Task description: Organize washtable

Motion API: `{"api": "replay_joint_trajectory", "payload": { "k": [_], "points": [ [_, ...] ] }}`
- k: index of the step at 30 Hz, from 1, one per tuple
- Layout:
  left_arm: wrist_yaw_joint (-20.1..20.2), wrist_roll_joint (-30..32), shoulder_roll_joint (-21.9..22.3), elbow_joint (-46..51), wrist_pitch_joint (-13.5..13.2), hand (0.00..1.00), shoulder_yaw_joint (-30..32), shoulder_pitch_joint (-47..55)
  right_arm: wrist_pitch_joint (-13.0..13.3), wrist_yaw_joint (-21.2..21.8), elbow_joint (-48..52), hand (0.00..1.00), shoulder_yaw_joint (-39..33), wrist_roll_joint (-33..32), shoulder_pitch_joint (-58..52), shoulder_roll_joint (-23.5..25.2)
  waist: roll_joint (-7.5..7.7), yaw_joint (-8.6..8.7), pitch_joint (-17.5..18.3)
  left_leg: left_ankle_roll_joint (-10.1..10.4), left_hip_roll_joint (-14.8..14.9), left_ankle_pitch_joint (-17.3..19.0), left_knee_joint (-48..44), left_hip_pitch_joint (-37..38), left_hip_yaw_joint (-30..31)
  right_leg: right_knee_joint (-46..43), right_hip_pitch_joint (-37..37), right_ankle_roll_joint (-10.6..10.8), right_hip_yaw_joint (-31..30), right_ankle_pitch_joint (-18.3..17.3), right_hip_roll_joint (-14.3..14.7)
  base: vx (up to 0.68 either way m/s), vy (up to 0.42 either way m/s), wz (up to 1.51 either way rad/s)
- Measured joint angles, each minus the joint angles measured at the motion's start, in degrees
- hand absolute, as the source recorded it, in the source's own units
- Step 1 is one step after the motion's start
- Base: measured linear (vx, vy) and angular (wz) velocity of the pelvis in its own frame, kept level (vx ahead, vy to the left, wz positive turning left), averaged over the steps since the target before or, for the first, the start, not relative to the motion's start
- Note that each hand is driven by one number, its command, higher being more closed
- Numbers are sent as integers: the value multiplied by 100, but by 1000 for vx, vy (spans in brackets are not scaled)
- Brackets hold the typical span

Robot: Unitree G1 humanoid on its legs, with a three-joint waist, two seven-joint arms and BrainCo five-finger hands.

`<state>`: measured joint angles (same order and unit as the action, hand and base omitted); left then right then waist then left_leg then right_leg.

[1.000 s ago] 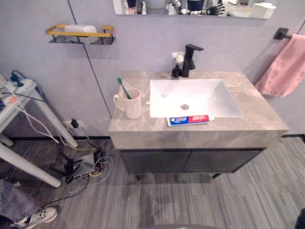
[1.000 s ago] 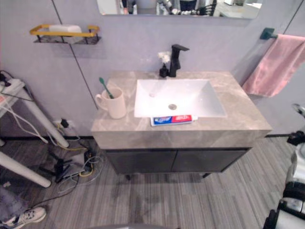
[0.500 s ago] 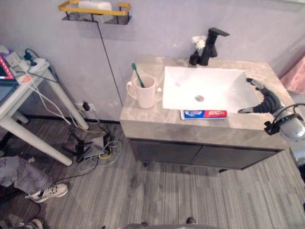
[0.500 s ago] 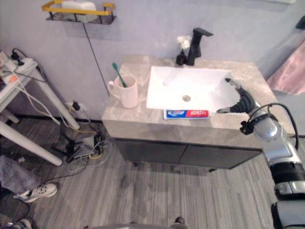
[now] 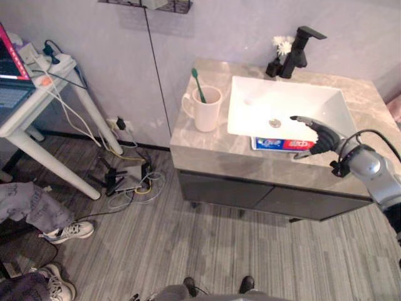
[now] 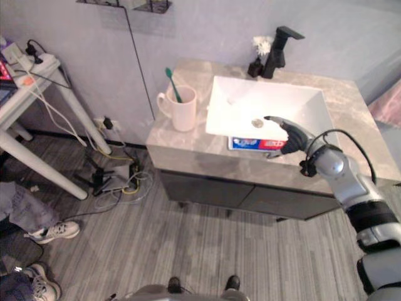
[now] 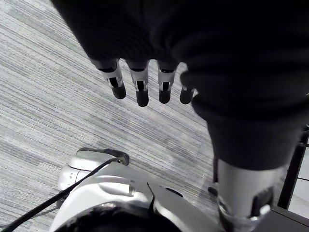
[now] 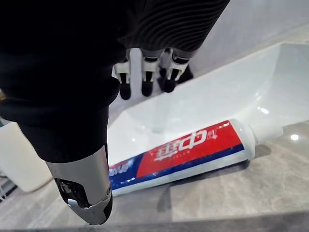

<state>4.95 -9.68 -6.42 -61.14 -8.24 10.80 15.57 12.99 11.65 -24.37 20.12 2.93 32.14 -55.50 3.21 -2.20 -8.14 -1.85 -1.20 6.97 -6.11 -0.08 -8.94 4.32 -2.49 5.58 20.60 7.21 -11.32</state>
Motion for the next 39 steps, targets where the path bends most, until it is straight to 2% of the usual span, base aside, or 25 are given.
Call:
{"api": "replay_joint_trajectory", "payload": {
  "k": [10, 21, 29, 31, 39],
  "points": [
    [-15, -199, -80, -16, 4, 0, 2, 6, 8, -10, -141, 0, 341, 124, 276, -83, 122, -49, -127, 64, -27, -248, 146, -194, 93, 7, 216, 0, 123, -2, -5, -84, -35, 3],
    [-21, -229, -103, -3, 6, 0, 4, 5, -57, -88, -539, 0, 340, 228, 655, -172, 167, -51, -253, 69, -60, -267, 127, -263, 88, 11, 291, 2, 89, -7, -5, -29, -2, -1],
    [-18, -292, -101, -2, 6, 0, 6, 5, -78, -173, -679, 0, 336, 225, 919, -177, 175, -96, -258, 58, -65, -264, 119, -270, 102, 16, 289, -1, 105, -2, -5, 4, 1, 0],
    [-16, -318, -100, 1, 6, 0, 6, 4, -96, -175, -908, 0, 336, 224, 978, -177, 175, -179, -266, 59, -67, -263, 119, -271, 101, 16, 291, -1, 104, -2, -8, 0, 0, 0],
    [-16, -321, -79, -1, 11, 0, 6, 5, -101, -195, -1073, 0, 334, 223, 1154, -177, 138, -189, -414, 58, -69, -268, 109, -369, 104, 7, 391, -1, 100, -2, -9, -35, -5, 0]
  ]
}}
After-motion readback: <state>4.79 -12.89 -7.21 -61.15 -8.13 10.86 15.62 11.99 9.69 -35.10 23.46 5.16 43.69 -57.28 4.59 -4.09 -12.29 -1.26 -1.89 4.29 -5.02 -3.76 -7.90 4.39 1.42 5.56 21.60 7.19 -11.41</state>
